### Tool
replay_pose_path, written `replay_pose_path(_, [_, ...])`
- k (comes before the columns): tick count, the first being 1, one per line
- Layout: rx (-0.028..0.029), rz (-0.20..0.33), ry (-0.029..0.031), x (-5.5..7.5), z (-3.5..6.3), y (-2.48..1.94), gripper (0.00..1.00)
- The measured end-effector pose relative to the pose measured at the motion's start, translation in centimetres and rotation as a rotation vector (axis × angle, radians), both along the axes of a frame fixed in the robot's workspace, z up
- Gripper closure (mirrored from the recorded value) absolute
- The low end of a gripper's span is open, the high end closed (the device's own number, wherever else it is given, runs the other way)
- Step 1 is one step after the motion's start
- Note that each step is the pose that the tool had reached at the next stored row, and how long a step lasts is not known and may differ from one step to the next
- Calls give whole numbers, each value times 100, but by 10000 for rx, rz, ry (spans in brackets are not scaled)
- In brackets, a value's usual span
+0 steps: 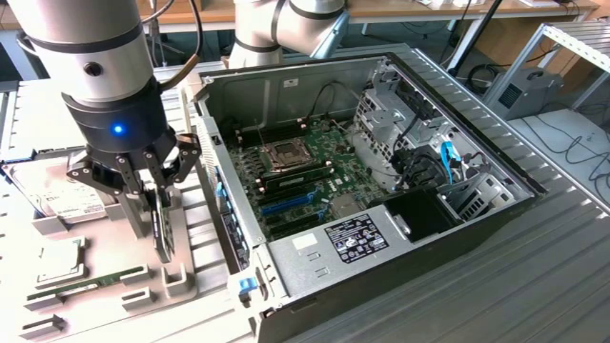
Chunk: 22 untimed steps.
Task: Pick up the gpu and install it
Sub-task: 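Pick up the gpu and move the gpu toward the slot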
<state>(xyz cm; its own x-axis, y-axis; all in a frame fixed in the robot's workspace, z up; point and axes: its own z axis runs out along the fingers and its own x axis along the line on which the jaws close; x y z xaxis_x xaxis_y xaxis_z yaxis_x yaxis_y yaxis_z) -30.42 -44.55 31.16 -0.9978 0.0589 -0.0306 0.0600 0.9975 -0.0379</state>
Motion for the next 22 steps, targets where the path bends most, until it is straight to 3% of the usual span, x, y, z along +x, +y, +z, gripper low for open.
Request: replay_pose_path(22, [1, 0, -1, 0, 59, 0, 74])
